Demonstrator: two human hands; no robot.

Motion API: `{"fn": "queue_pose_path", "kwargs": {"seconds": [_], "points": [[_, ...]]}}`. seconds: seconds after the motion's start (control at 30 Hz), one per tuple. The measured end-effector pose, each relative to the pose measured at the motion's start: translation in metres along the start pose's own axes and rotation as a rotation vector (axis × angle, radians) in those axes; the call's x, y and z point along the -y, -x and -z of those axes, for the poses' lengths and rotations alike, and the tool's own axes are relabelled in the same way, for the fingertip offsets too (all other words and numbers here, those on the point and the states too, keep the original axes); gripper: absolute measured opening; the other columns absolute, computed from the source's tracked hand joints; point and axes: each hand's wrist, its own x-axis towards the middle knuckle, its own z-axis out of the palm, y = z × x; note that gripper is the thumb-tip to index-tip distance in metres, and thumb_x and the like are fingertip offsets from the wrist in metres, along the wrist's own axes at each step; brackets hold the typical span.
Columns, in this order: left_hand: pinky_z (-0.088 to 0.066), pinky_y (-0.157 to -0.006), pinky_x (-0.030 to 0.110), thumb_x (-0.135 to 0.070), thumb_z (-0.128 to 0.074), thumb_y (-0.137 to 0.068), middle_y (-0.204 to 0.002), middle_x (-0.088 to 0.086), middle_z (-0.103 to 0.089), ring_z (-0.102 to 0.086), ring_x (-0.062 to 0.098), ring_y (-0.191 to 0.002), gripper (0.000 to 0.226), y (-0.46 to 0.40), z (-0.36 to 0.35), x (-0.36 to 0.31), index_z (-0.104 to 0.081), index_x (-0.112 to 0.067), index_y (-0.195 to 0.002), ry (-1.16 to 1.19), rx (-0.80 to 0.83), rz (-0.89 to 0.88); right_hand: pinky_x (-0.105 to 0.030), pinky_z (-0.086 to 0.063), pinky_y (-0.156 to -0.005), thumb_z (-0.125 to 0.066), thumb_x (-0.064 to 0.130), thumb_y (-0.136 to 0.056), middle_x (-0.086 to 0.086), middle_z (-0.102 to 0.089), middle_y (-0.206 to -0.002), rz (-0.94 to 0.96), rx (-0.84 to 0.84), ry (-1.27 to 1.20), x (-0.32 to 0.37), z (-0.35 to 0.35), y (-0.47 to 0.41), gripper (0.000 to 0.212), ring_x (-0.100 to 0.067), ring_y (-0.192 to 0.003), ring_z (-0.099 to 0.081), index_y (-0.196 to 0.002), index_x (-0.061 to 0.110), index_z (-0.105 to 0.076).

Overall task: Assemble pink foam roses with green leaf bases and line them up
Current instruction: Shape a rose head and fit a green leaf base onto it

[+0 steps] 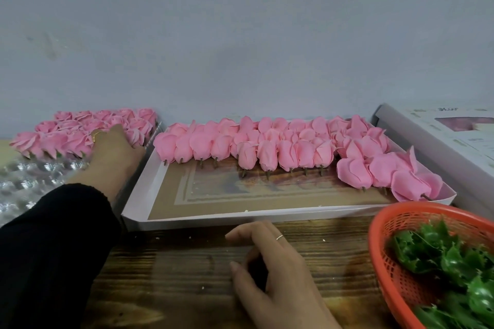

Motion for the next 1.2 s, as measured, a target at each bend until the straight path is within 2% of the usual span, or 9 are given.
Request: {"fn": "queue_pose_path", "kwargs": {"seconds": [0.13,0.23,0.3,0.4,0.53,0.63,0.83,1.03,1.2], "points": [[-0.044,-0.082,0.043,-0.013,-0.057,-0.086,-0.125,0.024,-0.039,-0.053,0.036,-0.088,0.035,0.016,0.006,-0.014,-0.045,-0.003,-0.117,0.126,-0.198,-0.128,-0.005,-0.038,-0.077,-0.058,0.021,-0.085,0.025,-0.036,-0.112,-0.018,-0.016,-0.008,0.001,0.0,0.0,0.034,0.0,-0.093,-0.049,-0.087,0.05,-0.04],[-0.039,-0.071,0.032,-0.007,-0.056,-0.085,-0.094,0.014,-0.053,-0.049,0.027,-0.08,0.01,0.032,-0.001,-0.04,-0.048,-0.009,-0.09,0.311,-0.17,-0.313,-0.005,-0.038,-0.074,-0.059,0.017,-0.084,0.025,-0.038,-0.112,-0.009,-0.032,-0.03,0.001,0.0,0.0,0.034,-0.002,-0.09,-0.05,-0.088,0.047,-0.043],[-0.032,-0.065,0.027,-0.003,-0.056,-0.083,-0.073,0.001,-0.049,-0.047,0.023,-0.075,0.019,0.044,-0.015,-0.061,-0.043,-0.015,-0.075,0.366,-0.024,-0.348,-0.004,-0.038,-0.071,-0.059,0.013,-0.082,0.023,-0.041,-0.111,-0.007,-0.039,-0.053,0.001,0.0,0.0,0.036,-0.002,-0.086,-0.052,-0.087,0.045,-0.045],[-0.03,-0.06,0.027,-0.006,-0.06,-0.081,-0.067,-0.003,-0.043,-0.043,0.02,-0.072,0.028,0.059,-0.042,-0.088,-0.037,-0.018,-0.069,0.406,0.183,-0.29,-0.006,-0.039,-0.068,-0.059,0.011,-0.081,0.019,-0.044,-0.108,-0.009,-0.054,-0.069,0.0,0.001,-0.001,0.036,-0.003,-0.081,-0.053,-0.086,0.045,-0.047],[-0.029,-0.057,0.029,-0.016,-0.065,-0.08,-0.08,0.003,-0.047,-0.044,0.022,-0.08,0.031,0.071,-0.07,-0.105,-0.042,-0.006,-0.098,0.345,0.35,-0.22,-0.006,-0.039,-0.068,-0.053,0.019,-0.074,0.018,-0.049,-0.099,-0.005,-0.079,-0.088,-0.001,-0.001,-0.003,0.027,-0.002,-0.075,-0.052,-0.083,0.044,-0.047],[-0.03,-0.06,0.03,-0.023,-0.065,-0.081,-0.096,0.01,-0.051,-0.046,0.025,-0.085,0.05,0.073,-0.083,-0.109,-0.041,0.0,-0.117,0.291,0.341,-0.186,-0.007,-0.039,-0.07,-0.048,0.024,-0.071,0.018,-0.049,-0.099,-0.017,-0.079,-0.098,-0.002,-0.002,-0.003,0.018,-0.002,-0.079,-0.052,-0.086,0.034,-0.049],[-0.029,-0.065,0.029,-0.021,-0.059,-0.086,-0.102,0.012,-0.052,-0.045,0.027,-0.087,0.044,0.072,-0.09,-0.109,-0.04,0.001,-0.119,0.313,0.268,-0.165,-0.008,-0.039,-0.073,-0.053,0.017,-0.077,0.018,-0.05,-0.101,-0.02,-0.064,-0.132,-0.005,-0.001,-0.003,0.02,-0.001,-0.085,-0.052,-0.091,0.031,-0.051],[-0.039,-0.052,0.022,-0.006,-0.064,-0.079,-0.071,0.001,-0.041,-0.044,0.02,-0.07,0.027,0.079,-0.065,-0.099,-0.039,-0.014,-0.072,0.743,0.256,-0.03,-0.008,-0.04,-0.071,-0.059,0.014,-0.079,0.016,-0.056,-0.094,-0.042,-0.097,-0.152,-0.007,-0.001,-0.002,0.026,-0.004,-0.08,-0.054,-0.086,0.039,-0.052],[-0.039,-0.073,0.036,-0.003,-0.067,-0.077,-0.074,0.009,-0.048,-0.045,0.021,-0.072,0.029,0.101,-0.032,-0.09,-0.042,-0.016,-0.07,1.057,0.272,0.053,-0.022,-0.049,-0.074,-0.062,0.01,-0.083,0.01,-0.061,-0.089,-0.066,-0.136,-0.193,-0.008,-0.003,-0.002,0.025,-0.008,-0.083,-0.056,-0.087,0.034,-0.057]]}}
